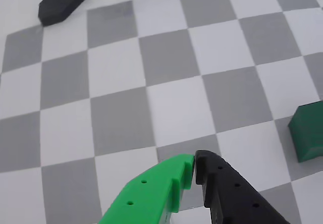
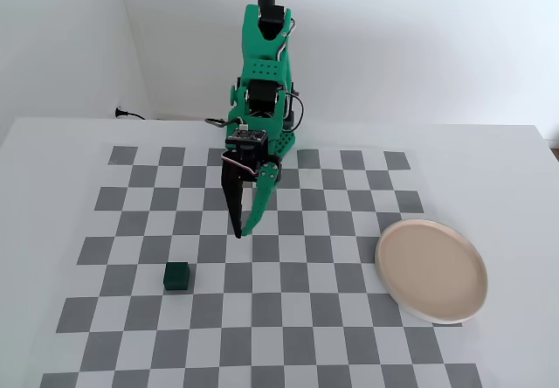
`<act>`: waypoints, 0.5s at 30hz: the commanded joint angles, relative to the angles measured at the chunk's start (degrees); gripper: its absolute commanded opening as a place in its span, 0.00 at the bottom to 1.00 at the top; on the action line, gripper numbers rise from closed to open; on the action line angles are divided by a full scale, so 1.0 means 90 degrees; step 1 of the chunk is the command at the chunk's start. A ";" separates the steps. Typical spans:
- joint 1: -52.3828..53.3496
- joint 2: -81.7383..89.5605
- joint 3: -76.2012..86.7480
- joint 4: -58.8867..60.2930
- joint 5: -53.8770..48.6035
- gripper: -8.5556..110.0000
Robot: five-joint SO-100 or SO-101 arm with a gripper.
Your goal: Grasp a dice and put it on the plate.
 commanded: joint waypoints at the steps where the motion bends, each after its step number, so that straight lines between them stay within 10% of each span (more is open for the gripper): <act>1: 0.0186 -0.0029 -0.0586 -0.0215 -0.0088 0.04; 15: 0.1064 -0.0342 -0.0752 -0.0576 -0.0059 0.04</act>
